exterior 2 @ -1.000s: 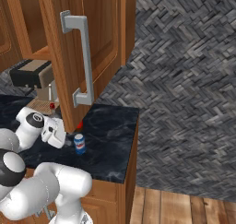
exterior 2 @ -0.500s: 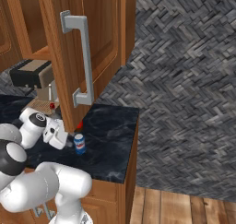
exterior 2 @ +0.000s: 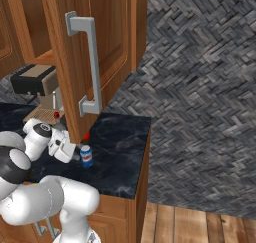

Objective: Sort all alcoholic drinks to one cabinet, and non-alcoholic drinks to the other.

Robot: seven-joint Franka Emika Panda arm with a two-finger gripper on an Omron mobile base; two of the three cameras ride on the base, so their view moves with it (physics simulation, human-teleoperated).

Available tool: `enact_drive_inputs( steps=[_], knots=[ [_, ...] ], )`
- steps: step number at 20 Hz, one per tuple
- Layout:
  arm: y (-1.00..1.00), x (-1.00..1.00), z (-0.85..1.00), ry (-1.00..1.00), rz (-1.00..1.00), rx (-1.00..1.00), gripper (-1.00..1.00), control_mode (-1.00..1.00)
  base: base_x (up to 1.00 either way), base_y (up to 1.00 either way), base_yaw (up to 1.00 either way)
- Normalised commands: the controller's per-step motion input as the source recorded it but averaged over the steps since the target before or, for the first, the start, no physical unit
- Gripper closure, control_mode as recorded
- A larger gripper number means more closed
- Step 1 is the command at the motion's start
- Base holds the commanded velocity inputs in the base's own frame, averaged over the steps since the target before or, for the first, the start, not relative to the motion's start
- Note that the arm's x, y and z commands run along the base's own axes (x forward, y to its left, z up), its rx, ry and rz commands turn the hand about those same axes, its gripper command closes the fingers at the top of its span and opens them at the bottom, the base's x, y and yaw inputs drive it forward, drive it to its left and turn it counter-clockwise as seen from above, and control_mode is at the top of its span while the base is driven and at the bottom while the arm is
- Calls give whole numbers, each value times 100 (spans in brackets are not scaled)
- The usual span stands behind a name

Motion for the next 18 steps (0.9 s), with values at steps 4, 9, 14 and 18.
enact_drive_inputs(
  steps=[4,9,14,18],
  knots=[
    [0,5,0,1,-2,-5,-100,-100,0,0,0],
    [0,8,0,2,-2,-6,-100,-100,0,0,0],
    [-3,5,-1,1,-1,-6,-100,-100,0,0,0],
    [-5,3,-10,0,0,-4,-100,-100,0,0,0]
  ],
)
